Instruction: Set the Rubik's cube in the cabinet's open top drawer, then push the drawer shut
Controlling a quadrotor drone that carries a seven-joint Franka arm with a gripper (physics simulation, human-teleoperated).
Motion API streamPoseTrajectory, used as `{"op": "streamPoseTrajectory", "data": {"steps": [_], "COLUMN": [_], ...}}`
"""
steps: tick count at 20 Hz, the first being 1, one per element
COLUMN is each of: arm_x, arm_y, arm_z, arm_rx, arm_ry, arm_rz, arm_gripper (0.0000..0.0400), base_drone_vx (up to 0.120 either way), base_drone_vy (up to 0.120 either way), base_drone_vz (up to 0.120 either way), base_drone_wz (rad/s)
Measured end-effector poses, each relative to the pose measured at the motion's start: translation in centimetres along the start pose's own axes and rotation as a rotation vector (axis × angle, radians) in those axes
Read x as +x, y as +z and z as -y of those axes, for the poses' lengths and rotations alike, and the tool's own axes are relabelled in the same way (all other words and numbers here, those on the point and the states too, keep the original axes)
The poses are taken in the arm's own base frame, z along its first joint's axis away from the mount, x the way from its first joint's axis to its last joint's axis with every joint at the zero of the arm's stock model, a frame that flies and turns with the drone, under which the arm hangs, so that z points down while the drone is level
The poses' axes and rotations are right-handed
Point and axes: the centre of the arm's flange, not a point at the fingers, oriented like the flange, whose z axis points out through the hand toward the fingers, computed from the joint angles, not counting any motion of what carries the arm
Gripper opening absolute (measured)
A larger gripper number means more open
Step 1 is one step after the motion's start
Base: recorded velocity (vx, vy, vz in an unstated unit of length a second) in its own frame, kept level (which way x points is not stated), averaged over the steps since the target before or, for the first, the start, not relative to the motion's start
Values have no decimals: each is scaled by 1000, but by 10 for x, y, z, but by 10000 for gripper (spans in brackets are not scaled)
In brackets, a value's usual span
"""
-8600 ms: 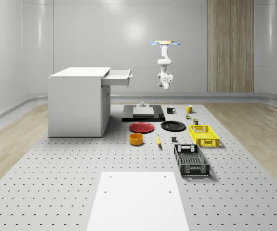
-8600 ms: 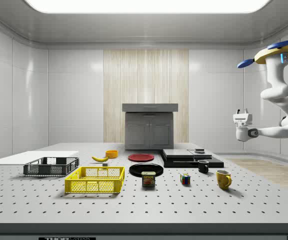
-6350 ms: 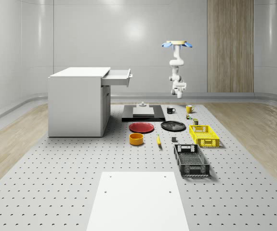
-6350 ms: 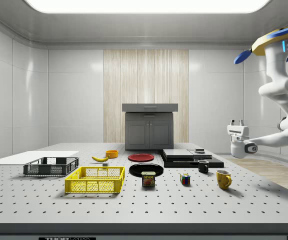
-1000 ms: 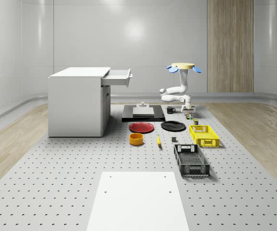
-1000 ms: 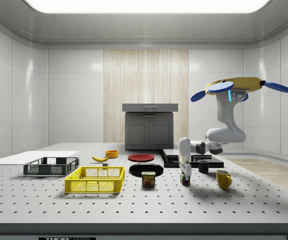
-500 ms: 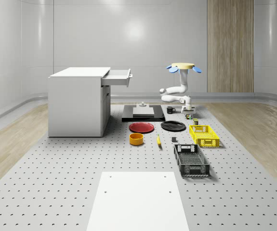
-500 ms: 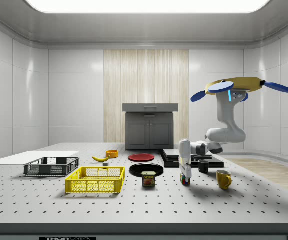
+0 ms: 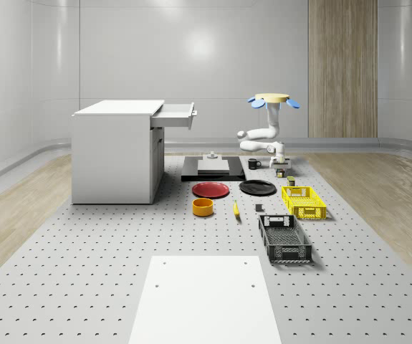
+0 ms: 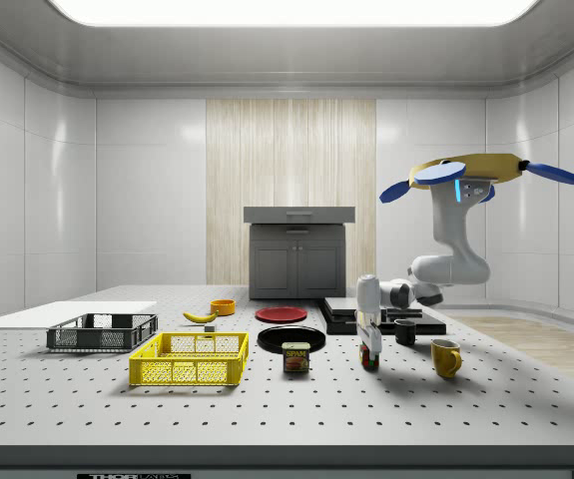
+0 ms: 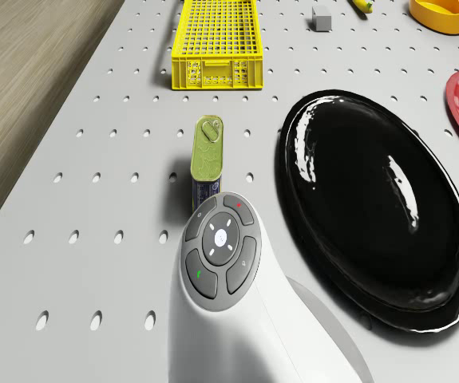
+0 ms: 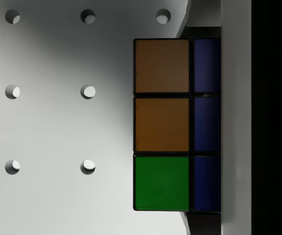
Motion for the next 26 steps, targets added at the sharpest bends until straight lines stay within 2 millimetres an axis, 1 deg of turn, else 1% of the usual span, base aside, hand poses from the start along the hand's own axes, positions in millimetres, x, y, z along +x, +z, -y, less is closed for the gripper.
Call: {"op": "streamPoseTrajectory", "data": {"steps": [4, 7, 11, 17, 26], "arm_x": [0, 0, 0, 0, 0], "arm_y": [-17, -30, -39, -45, -47], "arm_z": [0, 0, 0, 0, 0], "arm_rx": [0, 0, 0, 0, 0], "arm_ry": [0, 0, 0, 0, 0], "arm_rz": [0, 0, 0, 0, 0], "arm_gripper": [326, 325, 325, 325, 325], "base_drone_vx": [10, 120, 120, 120, 120], "base_drone_vy": [-10, -120, -120, -120, -120], "base_drone_vz": [120, 120, 120, 120, 120], "base_drone_wz": [0, 0, 0, 0, 0]}}
